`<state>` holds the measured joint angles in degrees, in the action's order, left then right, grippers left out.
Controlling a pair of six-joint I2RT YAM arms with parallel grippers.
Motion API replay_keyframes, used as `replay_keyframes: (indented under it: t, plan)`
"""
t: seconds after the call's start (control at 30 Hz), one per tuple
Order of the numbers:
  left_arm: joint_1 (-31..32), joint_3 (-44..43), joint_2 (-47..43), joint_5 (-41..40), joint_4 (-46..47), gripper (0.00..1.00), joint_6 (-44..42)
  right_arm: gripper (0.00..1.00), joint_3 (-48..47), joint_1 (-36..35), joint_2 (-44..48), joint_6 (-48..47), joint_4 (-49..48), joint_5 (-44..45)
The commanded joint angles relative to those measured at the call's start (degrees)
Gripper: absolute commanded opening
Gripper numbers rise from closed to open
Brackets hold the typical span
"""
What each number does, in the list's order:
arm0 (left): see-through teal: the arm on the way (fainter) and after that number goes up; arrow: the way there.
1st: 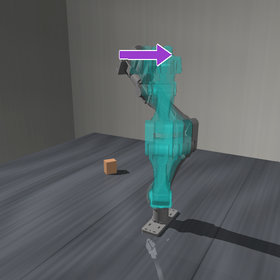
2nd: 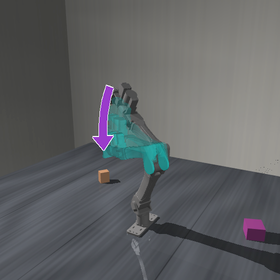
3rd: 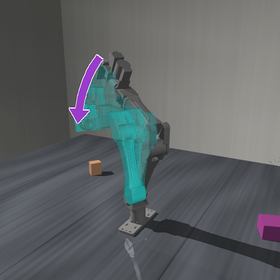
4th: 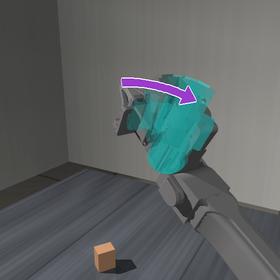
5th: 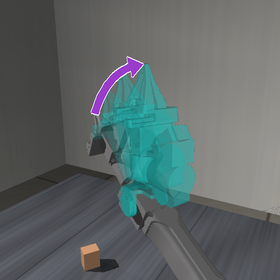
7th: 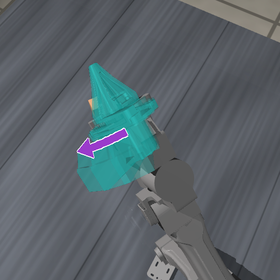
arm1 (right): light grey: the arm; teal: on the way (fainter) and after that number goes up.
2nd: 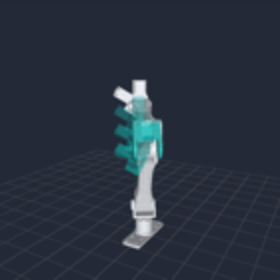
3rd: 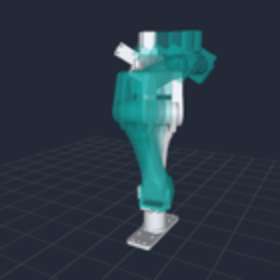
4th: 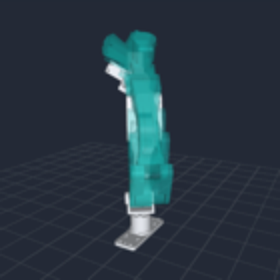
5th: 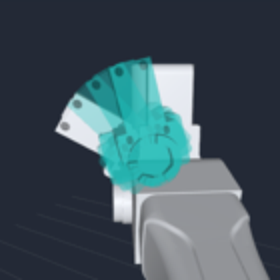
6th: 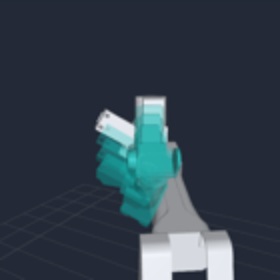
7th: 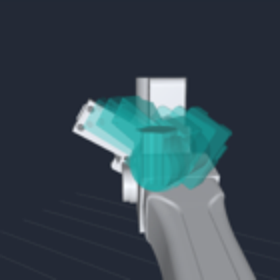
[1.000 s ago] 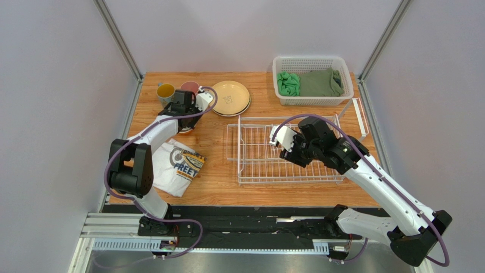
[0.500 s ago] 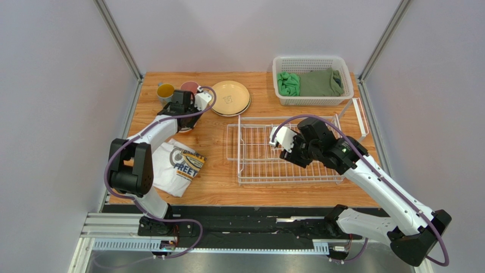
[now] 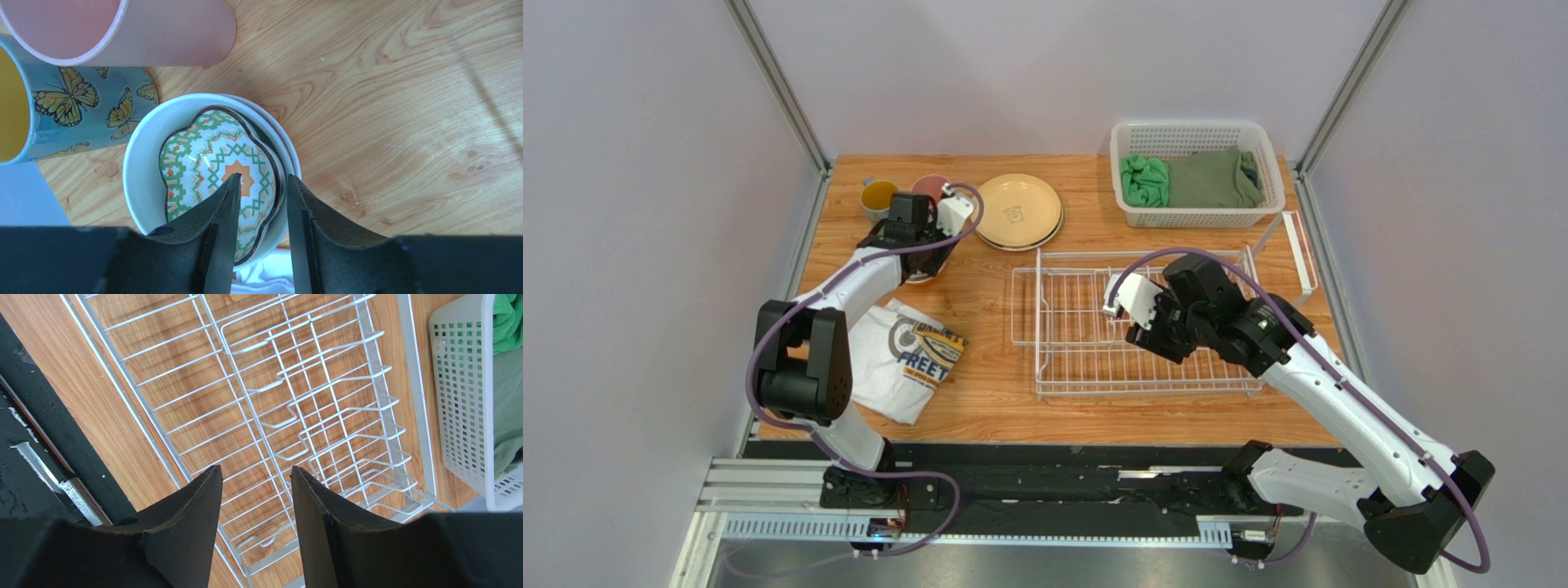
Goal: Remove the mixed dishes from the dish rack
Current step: Place the bowl in the bowl.
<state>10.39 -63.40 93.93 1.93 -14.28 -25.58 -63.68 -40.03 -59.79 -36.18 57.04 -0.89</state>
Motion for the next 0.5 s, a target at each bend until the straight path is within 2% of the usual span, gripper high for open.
replay_keyframes:
  t: [0.0, 0.13, 0.4, 0.47]
  plan:
    - [-0.29, -3.04, -4.54, 0.88, -1.62, 0.45, 1.32, 0.51, 0.05, 0.13, 0.9, 3.04, -2.19, 3.08]
    - [-0.29, -4.63, -9.28, 1.93, -4.69, 0.62, 1.94, 0.51, 0.49, 0.3, 0.64, 5.85, -4.12, 6.5]
    - [-0.29, -7.0, -21.13, 5.62, -8.83, 0.78, 5.54, 0.52, 0.58, 1.53, -1.99, 11.57, -9.39, 11.69]
    - [-0.29, -6.66, -23.25, 6.15, -9.1, 0.88, 6.33, 0.54, 0.31, 1.97, -2.44, 12.63, -10.8, 13.89]
